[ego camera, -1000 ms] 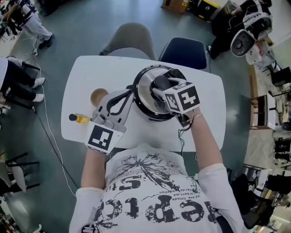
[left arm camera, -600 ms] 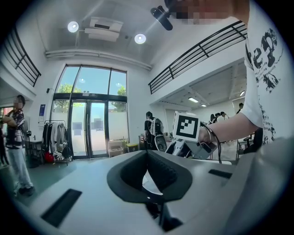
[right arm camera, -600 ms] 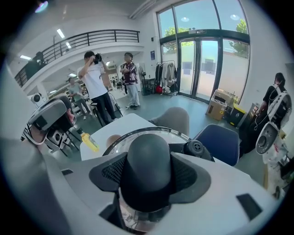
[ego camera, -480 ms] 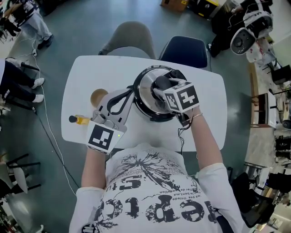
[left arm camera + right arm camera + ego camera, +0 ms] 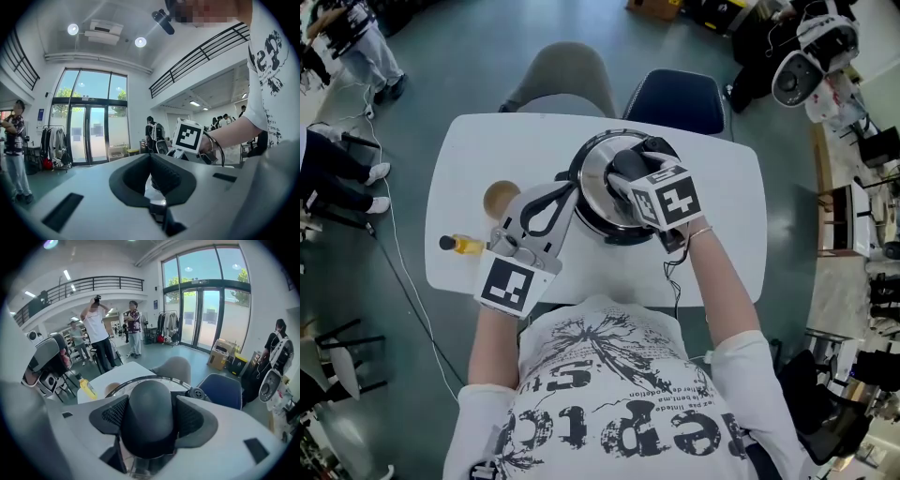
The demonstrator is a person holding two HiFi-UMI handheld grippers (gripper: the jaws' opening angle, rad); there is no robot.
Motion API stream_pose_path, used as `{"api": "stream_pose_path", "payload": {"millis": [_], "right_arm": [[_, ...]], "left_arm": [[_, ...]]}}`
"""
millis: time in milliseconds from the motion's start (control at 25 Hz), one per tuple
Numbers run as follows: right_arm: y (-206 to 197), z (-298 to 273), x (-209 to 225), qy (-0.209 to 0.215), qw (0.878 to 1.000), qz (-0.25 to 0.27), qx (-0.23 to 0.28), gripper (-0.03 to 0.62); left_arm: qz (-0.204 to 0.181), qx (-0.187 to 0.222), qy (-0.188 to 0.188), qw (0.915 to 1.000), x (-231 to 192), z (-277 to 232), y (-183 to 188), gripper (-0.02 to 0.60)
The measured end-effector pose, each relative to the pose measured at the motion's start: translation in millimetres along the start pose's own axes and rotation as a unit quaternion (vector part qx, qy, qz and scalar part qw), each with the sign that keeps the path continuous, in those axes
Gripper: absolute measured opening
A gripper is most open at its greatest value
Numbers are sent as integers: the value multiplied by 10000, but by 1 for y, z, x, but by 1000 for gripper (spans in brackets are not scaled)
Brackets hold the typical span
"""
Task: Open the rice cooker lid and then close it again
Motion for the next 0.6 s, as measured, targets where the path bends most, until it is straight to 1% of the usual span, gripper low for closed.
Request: {"api": "stream_pose_path", "payload": {"millis": [80,160,280,400,480,600], "right_arm": [[6,4,-1,85,9993,-14,358,330],[13,13,-4,211,9965,-50,813,347],[21,34,-3,124,9896,56,1434,328],[25,58,-2,-8,9816,213,1896,236],[25,74,-2,-81,9765,273,2138,213],[22,99,-5,-193,9672,392,2501,150]], "left_arm": [[0,15,29,10000,3,-1,2,14],[11,29,58,10000,6,1,3,14],[-26,20,85,10000,14,6,6,14],[-80,54,132,9999,21,8,12,14],[-74,112,165,9998,26,10,19,14],[-101,196,199,9996,36,12,28,14]]}}
Point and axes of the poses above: the fingertips, and each gripper's own axes: z backward along the fingers, x to its right, y out of its top, the point moved 1 cm from there along z, backward along the fingers, and after that the axes turned 3 degrees about -z, right-handed, at the moved point
